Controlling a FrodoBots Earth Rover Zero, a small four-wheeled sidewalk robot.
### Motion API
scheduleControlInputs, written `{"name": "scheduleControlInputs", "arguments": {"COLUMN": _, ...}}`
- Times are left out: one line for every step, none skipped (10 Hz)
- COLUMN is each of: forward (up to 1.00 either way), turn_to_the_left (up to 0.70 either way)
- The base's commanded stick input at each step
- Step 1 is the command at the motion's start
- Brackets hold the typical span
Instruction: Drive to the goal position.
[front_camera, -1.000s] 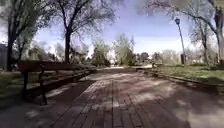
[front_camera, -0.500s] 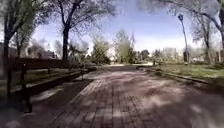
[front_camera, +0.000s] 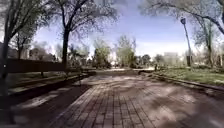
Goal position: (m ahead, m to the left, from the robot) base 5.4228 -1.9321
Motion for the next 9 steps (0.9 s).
{"name": "scheduleControlInputs", "arguments": {"forward": 0.70, "turn_to_the_left": 0.00}}
{"name": "scheduleControlInputs", "arguments": {"forward": 0.70, "turn_to_the_left": 0.00}}
{"name": "scheduleControlInputs", "arguments": {"forward": 0.70, "turn_to_the_left": 0.00}}
{"name": "scheduleControlInputs", "arguments": {"forward": 0.70, "turn_to_the_left": 0.00}}
{"name": "scheduleControlInputs", "arguments": {"forward": 0.70, "turn_to_the_left": 0.00}}
{"name": "scheduleControlInputs", "arguments": {"forward": 0.70, "turn_to_the_left": 0.00}}
{"name": "scheduleControlInputs", "arguments": {"forward": 0.70, "turn_to_the_left": 0.00}}
{"name": "scheduleControlInputs", "arguments": {"forward": 0.70, "turn_to_the_left": 0.00}}
{"name": "scheduleControlInputs", "arguments": {"forward": 0.70, "turn_to_the_left": 0.00}}
